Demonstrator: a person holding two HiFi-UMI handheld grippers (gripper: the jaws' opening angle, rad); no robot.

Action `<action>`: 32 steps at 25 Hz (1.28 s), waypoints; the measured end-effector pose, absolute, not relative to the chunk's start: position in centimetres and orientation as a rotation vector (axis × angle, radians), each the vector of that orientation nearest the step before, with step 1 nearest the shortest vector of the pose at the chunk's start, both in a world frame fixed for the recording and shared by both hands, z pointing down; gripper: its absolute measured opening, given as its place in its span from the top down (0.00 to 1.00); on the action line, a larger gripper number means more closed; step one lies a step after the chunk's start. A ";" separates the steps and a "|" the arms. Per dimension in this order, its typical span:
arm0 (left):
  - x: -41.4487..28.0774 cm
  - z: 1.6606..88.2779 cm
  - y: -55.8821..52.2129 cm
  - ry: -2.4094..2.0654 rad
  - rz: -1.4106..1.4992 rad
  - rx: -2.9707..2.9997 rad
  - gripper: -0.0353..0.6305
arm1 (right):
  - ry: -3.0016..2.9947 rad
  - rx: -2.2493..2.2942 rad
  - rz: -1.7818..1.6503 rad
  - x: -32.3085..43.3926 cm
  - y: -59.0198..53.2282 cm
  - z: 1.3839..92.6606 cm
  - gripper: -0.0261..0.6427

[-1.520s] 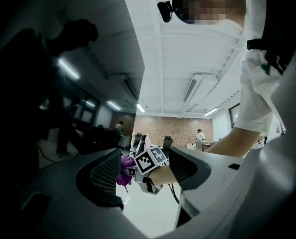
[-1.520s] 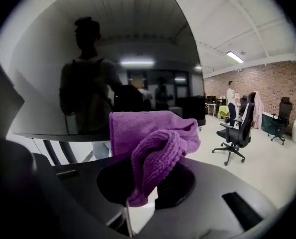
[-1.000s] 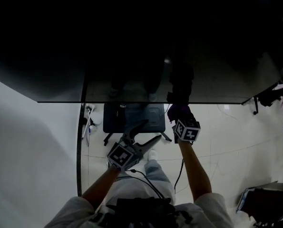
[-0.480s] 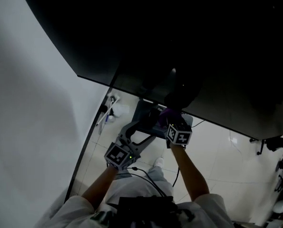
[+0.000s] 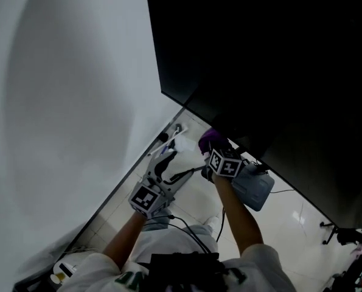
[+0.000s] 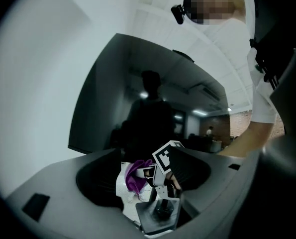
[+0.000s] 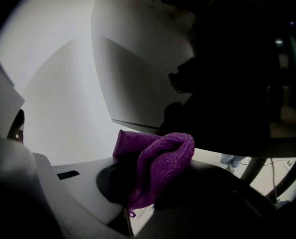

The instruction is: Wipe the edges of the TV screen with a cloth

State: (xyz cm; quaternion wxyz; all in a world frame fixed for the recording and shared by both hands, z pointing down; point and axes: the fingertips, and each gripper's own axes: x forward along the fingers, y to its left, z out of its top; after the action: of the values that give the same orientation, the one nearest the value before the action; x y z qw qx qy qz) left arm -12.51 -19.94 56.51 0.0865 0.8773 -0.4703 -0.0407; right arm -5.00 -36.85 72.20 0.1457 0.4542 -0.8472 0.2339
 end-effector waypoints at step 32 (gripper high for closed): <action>-30.9 50.9 -19.2 -1.684 -0.259 2.605 0.52 | -2.841 1.045 0.359 -34.8 -43.8 53.3 0.86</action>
State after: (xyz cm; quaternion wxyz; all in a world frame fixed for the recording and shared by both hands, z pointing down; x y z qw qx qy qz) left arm -30.91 -19.18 50.87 0.0144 0.8368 -0.5410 -0.0832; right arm -34.79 -43.82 53.27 0.0465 0.3423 -0.9310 0.1176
